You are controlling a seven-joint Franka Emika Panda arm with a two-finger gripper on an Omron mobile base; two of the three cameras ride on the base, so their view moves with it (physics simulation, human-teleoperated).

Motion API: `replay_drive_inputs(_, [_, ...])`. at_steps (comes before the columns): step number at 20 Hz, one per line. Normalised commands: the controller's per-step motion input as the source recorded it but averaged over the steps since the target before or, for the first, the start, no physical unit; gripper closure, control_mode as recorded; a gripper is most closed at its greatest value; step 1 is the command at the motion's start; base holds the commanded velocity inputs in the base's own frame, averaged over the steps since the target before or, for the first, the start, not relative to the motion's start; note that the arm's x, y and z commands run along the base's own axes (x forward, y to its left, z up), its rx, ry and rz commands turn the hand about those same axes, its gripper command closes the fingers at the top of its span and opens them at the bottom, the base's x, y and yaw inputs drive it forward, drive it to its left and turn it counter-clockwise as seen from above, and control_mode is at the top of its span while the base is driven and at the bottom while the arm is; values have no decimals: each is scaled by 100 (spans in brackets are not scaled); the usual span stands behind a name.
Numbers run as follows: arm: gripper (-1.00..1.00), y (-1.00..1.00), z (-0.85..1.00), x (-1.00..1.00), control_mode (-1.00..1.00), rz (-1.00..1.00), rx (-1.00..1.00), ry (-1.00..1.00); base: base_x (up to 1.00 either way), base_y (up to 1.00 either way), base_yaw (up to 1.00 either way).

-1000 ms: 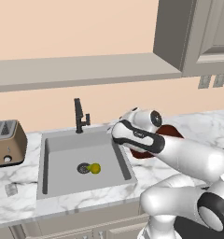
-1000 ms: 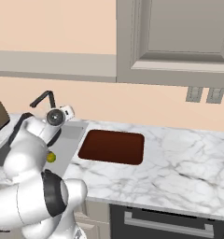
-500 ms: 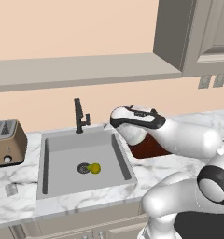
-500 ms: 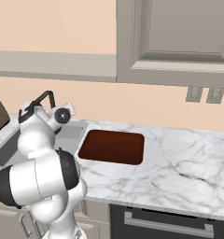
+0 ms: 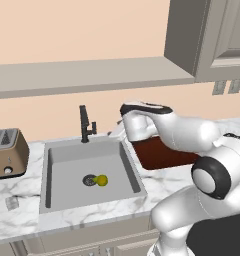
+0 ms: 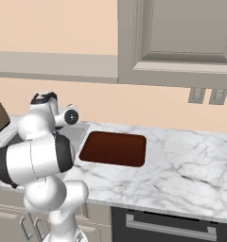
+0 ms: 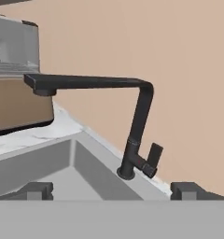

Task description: Pick up all produce items and place them in the sink. Turn on the sink faucet to wash them. Then turn the sink off and put them in the tray.

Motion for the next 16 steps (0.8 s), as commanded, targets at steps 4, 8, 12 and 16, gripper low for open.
replay_drive_inputs(4, [-100,5,-18,21,-100,3,6,-6,0,0,0])
replay_drive_inputs(8, [-100,8,-5,19,-100,0,7,-5,0,0,0])
replay_drive_inputs(12, [-100,18,0,17,-100,0,6,-2,0,0,0])
replay_drive_inputs(16, [-100,24,0,17,-100,0,4,0,0,0,0])
